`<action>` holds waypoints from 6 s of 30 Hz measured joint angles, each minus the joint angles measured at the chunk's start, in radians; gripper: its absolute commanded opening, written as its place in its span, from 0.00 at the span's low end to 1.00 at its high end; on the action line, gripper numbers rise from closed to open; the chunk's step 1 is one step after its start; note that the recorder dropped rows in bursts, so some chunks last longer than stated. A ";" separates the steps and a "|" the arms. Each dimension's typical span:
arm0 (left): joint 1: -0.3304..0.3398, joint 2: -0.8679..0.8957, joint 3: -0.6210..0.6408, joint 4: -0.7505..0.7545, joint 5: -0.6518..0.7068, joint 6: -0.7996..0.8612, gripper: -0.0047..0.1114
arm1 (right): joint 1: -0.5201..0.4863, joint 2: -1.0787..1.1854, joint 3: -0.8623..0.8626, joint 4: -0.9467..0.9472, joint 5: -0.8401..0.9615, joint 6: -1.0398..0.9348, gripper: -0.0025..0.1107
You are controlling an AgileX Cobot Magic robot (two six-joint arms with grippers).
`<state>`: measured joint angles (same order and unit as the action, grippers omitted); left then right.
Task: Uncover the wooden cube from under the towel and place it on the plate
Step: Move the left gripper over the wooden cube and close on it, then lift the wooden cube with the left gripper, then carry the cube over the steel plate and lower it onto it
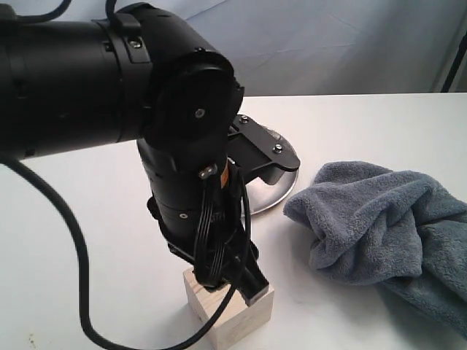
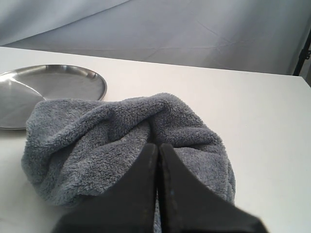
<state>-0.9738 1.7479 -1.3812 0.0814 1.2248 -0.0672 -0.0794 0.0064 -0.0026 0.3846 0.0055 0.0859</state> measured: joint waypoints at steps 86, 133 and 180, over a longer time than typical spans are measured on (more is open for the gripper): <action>0.097 0.169 0.213 -0.216 -0.397 0.298 0.88 | 0.000 0.000 0.000 0.000 0.000 0.000 0.05; 0.097 0.217 0.197 -0.175 -0.429 0.299 0.30 | 0.000 0.000 0.000 0.000 0.000 0.000 0.05; 0.427 0.764 -0.753 -0.118 -0.088 -0.027 0.31 | 0.000 0.000 0.000 0.000 0.000 0.000 0.05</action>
<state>-0.5465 2.5119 -2.1345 -0.0364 1.1369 -0.0944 -0.0794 0.0064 -0.0026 0.3846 0.0055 0.0859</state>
